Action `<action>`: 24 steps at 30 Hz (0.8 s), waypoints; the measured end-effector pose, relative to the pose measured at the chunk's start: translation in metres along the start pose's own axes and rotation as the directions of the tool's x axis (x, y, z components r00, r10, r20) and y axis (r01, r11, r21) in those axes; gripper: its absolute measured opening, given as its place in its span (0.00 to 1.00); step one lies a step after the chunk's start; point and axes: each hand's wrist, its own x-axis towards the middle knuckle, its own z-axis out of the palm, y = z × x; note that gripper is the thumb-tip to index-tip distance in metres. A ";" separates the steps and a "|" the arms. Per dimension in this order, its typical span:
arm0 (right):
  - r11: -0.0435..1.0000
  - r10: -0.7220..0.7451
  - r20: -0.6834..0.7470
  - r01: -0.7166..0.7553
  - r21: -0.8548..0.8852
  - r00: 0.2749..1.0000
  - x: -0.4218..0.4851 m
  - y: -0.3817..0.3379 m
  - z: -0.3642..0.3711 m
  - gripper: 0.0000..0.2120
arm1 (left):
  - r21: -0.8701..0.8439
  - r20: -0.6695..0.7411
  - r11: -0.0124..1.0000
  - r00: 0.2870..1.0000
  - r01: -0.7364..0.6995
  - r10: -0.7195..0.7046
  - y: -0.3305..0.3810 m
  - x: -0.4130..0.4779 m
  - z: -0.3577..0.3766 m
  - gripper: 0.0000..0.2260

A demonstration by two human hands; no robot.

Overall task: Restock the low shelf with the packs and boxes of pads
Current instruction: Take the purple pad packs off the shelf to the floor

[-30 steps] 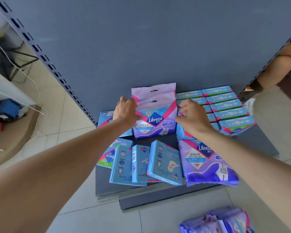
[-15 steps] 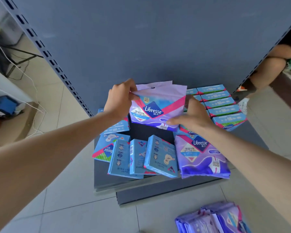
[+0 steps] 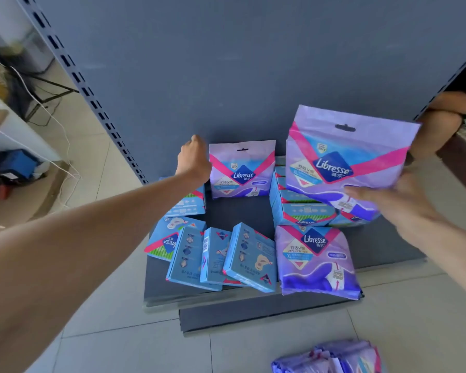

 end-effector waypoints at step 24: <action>0.987 0.001 0.103 -0.018 0.157 0.995 0.000 0.015 -0.025 0.33 | -0.390 -0.066 0.918 0.993 0.067 -0.100 0.008 -0.001 0.020 0.09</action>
